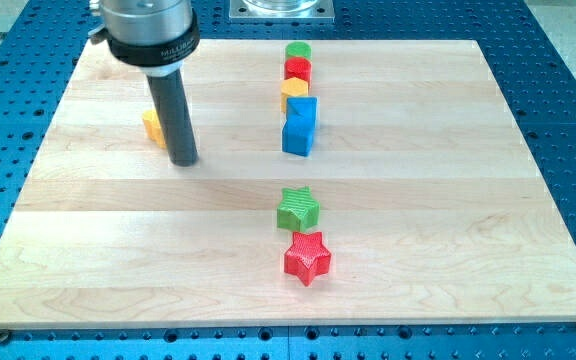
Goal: Slide the heart to the top left side of the board
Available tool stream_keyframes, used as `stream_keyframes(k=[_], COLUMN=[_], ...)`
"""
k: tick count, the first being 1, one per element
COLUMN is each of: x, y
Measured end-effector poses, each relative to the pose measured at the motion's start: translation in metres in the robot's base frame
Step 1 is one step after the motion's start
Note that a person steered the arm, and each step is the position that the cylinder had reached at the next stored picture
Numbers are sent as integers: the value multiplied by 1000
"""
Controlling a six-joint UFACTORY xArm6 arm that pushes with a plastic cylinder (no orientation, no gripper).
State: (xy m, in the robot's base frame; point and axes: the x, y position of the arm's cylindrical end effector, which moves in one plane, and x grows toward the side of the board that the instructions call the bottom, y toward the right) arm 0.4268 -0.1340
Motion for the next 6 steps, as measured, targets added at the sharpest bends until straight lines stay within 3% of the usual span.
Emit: stream_keyframes(k=[2, 3, 4, 6], x=[-117, -112, -159, -169], y=[-63, -32, -47, -58])
